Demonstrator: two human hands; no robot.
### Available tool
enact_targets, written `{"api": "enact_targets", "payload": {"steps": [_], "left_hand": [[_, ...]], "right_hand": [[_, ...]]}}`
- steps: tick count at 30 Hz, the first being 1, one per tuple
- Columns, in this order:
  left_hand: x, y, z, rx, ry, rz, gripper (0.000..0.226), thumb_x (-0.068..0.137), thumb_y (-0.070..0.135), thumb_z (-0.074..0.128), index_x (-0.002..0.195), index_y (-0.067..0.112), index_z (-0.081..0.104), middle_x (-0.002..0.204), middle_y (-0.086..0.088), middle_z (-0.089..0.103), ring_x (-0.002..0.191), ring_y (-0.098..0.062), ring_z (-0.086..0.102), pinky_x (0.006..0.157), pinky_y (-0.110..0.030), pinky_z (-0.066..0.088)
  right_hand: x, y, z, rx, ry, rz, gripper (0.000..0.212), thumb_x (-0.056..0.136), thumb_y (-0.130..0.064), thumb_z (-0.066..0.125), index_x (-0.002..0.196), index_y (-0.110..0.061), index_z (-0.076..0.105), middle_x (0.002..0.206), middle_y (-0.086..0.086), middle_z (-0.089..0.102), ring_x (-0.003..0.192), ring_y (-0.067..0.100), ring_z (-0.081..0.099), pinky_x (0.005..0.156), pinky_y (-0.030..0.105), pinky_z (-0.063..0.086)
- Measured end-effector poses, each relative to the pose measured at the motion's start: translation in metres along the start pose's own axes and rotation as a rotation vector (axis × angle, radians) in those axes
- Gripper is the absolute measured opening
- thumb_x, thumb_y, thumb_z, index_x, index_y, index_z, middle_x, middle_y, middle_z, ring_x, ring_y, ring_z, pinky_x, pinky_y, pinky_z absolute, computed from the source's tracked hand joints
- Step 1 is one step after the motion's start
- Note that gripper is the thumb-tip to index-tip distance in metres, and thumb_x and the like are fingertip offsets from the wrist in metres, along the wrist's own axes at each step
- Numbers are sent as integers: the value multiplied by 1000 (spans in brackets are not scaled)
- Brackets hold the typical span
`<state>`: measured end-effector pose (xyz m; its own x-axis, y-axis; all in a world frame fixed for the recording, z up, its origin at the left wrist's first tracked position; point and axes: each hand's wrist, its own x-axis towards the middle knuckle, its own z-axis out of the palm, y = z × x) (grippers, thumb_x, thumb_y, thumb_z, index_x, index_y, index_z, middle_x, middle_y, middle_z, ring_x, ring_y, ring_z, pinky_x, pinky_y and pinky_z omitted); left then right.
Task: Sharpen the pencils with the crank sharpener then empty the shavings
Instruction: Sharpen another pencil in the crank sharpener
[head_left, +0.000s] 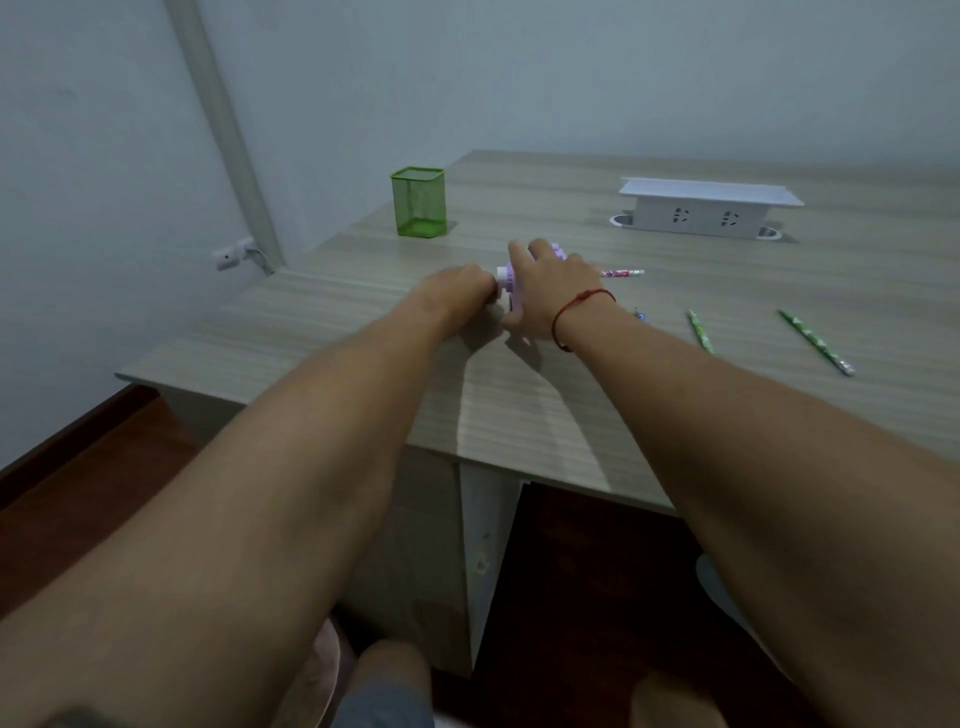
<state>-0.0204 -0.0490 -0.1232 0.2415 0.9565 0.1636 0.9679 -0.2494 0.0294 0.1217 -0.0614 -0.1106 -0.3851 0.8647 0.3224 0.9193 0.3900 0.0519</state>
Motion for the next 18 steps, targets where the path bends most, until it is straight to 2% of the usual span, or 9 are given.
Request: {"api": "enact_targets", "payload": {"steps": [6,13,16,18], "left_hand": [[15,2,-25,225,106,97,24,90,-6,43,105,-3,61,107,-25,63,100,-42,60,78,-43,44],[14,-5,-24,266,181,135,25,88,-11,39,104,-3,57,103,-24,60,97,-42,59,72,-43,41],[11,-4,-36,248,259,150,21,93,-7,39,101,-3,57,98,-25,61,89,-43,60,63,-39,36],[-1,1,-38,214,307,158,20,96,-3,39,104,-3,56,97,-25,62,88,-43,60,63,-38,35]], "right_hand": [[0,-1,-1,-31,-32,39,74,79,-47,66,137,-16,33,135,10,44,113,34,53,90,43,47],[-4,-2,-4,-24,-32,40,68,81,-41,65,136,-16,34,134,9,43,115,34,51,91,43,45],[0,-4,-6,-26,-71,57,65,85,-38,62,138,-13,33,138,10,40,126,34,45,99,45,43],[4,-3,-5,-29,-78,60,61,89,-34,57,139,-12,33,139,11,39,130,34,43,102,45,42]]}}
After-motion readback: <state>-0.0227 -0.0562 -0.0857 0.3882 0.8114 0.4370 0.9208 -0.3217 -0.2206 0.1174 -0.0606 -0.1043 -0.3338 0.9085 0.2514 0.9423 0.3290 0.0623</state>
